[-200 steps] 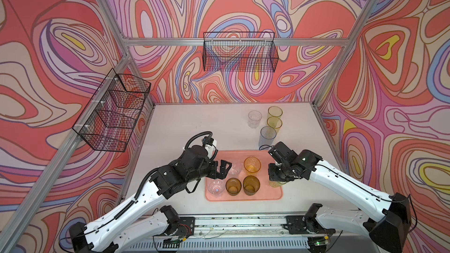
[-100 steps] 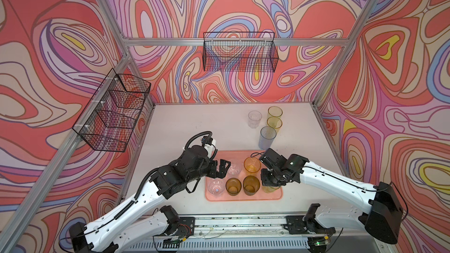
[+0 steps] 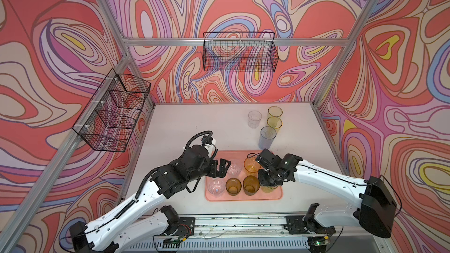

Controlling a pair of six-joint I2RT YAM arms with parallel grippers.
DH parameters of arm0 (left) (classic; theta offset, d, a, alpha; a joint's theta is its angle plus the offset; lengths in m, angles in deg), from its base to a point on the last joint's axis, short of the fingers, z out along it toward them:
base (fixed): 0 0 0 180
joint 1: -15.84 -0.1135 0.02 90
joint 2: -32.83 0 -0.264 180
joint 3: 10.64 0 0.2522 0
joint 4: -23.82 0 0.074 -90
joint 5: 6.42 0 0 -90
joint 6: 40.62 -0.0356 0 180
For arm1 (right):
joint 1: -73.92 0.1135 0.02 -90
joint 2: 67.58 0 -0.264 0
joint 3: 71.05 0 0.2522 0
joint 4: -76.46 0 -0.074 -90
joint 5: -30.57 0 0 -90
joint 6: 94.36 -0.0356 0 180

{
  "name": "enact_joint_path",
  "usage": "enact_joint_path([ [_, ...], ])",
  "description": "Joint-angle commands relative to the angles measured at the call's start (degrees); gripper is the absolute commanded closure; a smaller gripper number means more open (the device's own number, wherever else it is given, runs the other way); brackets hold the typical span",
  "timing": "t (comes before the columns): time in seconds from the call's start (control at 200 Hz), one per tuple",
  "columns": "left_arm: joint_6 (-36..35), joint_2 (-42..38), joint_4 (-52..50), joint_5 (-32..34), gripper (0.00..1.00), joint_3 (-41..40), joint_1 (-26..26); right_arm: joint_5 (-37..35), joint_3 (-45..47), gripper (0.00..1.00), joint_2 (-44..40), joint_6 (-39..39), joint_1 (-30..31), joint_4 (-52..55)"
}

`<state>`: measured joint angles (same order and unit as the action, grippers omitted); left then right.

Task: Place the glasses into the tray
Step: Place the glass on the tray.

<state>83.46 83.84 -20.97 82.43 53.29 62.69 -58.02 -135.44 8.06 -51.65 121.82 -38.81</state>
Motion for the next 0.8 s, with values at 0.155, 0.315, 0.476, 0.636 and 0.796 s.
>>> enact_joint_path([
  [0.155, -1.0, 0.1, -0.5, 1.3, 0.0, 1.6, 0.1, -1.1, -1.4, 0.78, 0.4, 0.1, 0.4, 1.4],
  [0.315, -1.2, 0.2, -0.5, 1.6, 0.0, 1.6, 0.1, -1.4, -3.8, 0.75, 0.1, 0.5, 0.4, 3.1],
  [0.476, -1.3, 0.1, -0.6, 2.3, 0.0, 1.7, 0.1, -3.0, -6.5, 0.7, -0.3, 0.9, 0.4, 5.8],
  [0.636, -1.4, 0.1, -0.4, 3.3, 0.0, 1.7, 0.1, -3.8, -8.2, 0.61, -1.2, 1.0, 0.4, 7.3],
  [0.796, -1.5, 0.1, -0.2, 3.7, 0.0, 1.8, 0.1, -5.7, -10.5, 0.5, -1.5, 1.5, 0.4, 9.8],
])
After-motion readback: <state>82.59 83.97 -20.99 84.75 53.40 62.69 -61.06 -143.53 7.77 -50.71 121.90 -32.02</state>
